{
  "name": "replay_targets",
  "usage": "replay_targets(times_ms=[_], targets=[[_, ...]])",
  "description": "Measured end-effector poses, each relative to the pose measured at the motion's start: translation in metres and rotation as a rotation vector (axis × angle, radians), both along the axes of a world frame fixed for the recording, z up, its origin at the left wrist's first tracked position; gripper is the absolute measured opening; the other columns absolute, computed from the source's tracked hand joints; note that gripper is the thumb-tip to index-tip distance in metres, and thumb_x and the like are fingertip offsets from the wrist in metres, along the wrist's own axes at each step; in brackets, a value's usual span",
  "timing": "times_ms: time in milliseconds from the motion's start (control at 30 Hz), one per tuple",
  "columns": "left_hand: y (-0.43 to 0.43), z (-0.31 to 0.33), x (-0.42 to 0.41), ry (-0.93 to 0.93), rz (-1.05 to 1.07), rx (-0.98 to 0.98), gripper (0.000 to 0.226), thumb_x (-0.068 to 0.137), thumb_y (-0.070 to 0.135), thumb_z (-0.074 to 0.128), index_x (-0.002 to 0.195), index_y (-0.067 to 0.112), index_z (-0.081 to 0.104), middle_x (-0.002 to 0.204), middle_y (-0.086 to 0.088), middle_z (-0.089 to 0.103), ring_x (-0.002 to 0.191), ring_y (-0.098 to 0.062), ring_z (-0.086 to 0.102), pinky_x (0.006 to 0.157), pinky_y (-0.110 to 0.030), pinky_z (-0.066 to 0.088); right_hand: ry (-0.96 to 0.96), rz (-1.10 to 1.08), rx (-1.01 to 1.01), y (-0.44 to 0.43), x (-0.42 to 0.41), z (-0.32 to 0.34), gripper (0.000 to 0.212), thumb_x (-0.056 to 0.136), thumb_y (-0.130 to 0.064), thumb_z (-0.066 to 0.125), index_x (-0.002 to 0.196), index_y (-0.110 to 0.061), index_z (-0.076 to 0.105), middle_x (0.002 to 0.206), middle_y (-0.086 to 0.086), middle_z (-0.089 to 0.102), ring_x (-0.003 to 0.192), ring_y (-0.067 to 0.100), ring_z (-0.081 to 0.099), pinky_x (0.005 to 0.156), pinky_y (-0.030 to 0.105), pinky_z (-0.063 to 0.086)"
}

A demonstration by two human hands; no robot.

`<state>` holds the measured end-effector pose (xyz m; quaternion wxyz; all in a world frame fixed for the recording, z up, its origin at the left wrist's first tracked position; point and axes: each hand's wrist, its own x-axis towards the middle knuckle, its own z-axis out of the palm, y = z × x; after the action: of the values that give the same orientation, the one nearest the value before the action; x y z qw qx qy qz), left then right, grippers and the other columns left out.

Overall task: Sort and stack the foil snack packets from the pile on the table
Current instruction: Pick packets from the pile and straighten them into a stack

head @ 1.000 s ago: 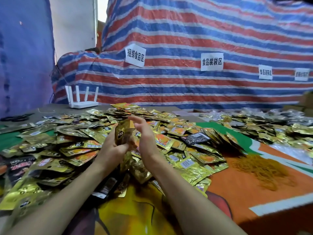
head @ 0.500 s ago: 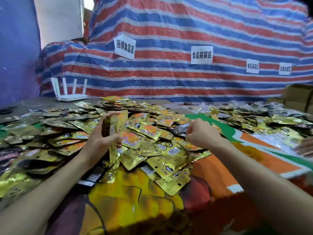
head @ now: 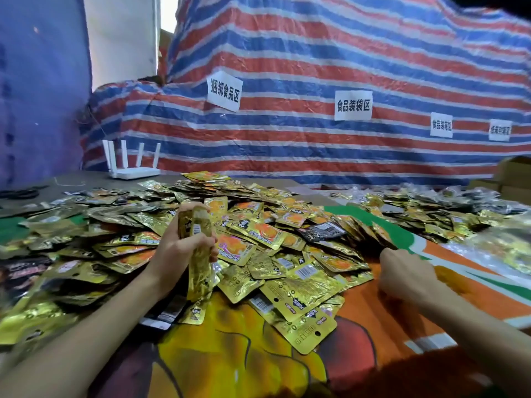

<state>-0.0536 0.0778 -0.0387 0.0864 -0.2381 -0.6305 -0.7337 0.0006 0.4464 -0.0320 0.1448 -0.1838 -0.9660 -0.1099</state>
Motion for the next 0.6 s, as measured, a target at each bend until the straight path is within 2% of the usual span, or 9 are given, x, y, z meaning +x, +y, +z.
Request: replay_targets(times_ms=[67,167,267,400,533,600], targets=[[0.0,0.0,-0.001,0.011,0.005,0.008,0.057,0.064,0.005,0.06,0.119,0.012,0.051,0.084,-0.018,0.056,0.076,-0.035,0.059,0.072,-0.053,0.054,0.055,-0.002,-0.002,0.0,-0.001,0.002,0.028,0.086,-0.012,0.054,0.07,-0.021,0.034,0.071,-0.002,0.042,0.077,0.026,0.061,0.056,0.03,0.039],[0.0,0.001,-0.001,0.025,0.012,0.004,0.059,0.062,0.004,0.063,0.119,0.017,0.053,0.086,-0.017,0.054,0.079,-0.036,0.06,0.075,-0.059,0.056,0.146,0.001,-0.063,-0.004,-0.004,0.01,0.025,0.082,-0.012,0.06,0.068,-0.018,0.04,0.071,0.002,0.047,0.068,0.028,0.055,0.054,0.03,0.04],[-0.001,0.001,-0.003,0.017,0.004,0.022,0.059,0.062,0.003,0.062,0.117,0.021,0.054,0.086,-0.016,0.054,0.075,-0.032,0.059,0.07,-0.052,0.057,0.144,-0.019,-0.134,-0.009,-0.006,0.017,0.024,0.081,-0.013,0.064,0.068,-0.016,0.044,0.072,0.004,0.048,0.067,0.028,0.054,0.057,0.031,0.043],[-0.002,0.001,-0.003,0.011,0.008,0.037,0.059,0.063,0.003,0.06,0.118,0.019,0.054,0.084,-0.014,0.054,0.071,-0.028,0.058,0.065,-0.044,0.056,0.109,-0.049,-0.18,-0.012,-0.008,0.019,0.026,0.08,-0.016,0.069,0.07,-0.016,0.045,0.072,0.004,0.048,0.059,0.02,0.045,0.055,0.029,0.041],[-0.001,0.001,-0.001,0.005,-0.009,0.037,0.056,0.065,0.003,0.059,0.118,0.019,0.055,0.083,-0.014,0.054,0.067,-0.025,0.058,0.062,-0.039,0.056,0.118,-0.032,-0.186,-0.016,-0.01,0.023,0.012,0.081,-0.006,0.062,0.076,-0.011,0.052,0.074,0.007,0.053,0.064,0.026,0.05,0.051,0.029,0.036],[-0.002,0.002,-0.001,0.002,-0.012,0.036,0.056,0.065,0.002,0.059,0.118,0.019,0.055,0.082,-0.014,0.054,0.066,-0.025,0.057,0.063,-0.04,0.055,0.115,-0.005,-0.177,-0.019,-0.01,0.027,0.007,0.082,-0.003,0.058,0.084,-0.009,0.06,0.078,0.009,0.057,0.071,0.031,0.054,0.054,0.03,0.037]])
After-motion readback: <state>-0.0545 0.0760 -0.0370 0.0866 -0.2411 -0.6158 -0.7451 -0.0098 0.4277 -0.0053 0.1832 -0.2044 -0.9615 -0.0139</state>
